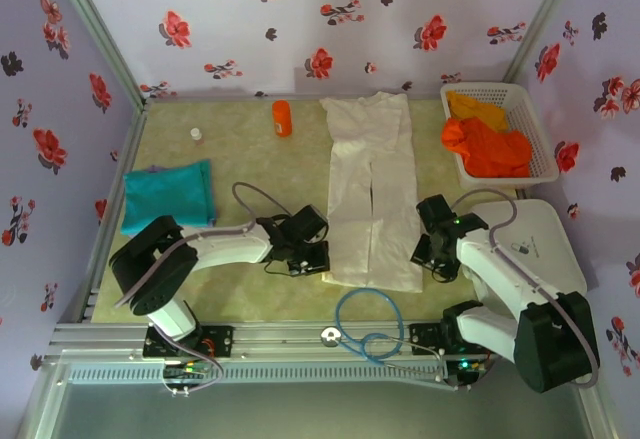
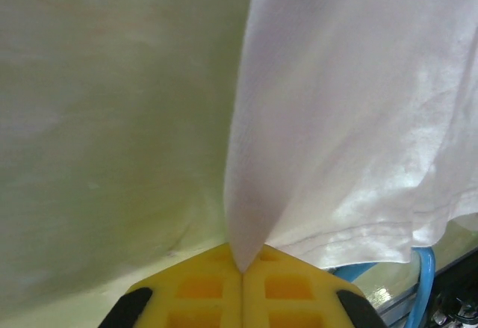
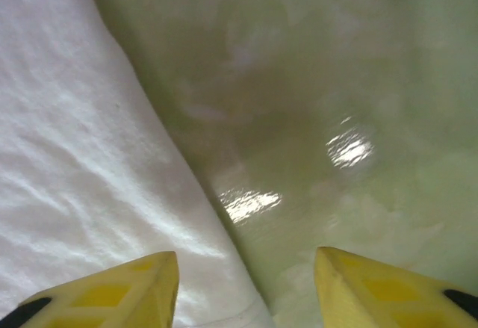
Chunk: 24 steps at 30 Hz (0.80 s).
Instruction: Fold and stack the t-shirts
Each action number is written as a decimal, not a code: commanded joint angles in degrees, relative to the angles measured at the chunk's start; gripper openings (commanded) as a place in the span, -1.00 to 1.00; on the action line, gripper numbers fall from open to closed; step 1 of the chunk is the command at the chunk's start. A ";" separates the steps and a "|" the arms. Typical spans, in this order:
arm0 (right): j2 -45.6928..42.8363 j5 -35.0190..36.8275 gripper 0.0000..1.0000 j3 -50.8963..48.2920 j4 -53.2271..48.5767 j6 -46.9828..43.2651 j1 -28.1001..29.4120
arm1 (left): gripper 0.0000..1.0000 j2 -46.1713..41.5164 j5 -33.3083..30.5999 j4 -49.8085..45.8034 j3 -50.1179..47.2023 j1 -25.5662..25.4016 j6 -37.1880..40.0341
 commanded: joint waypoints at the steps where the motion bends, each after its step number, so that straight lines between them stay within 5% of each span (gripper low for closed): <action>1: -0.84 -6.89 -0.11 -2.26 2.17 1.90 0.95 | -1.00 -2.55 -1.71 -5.09 -2.00 1.02 2.46; 24: -4.91 -8.79 -0.19 -7.42 1.39 8.68 10.44 | -0.97 -1.92 -1.49 -5.10 -1.57 1.12 3.39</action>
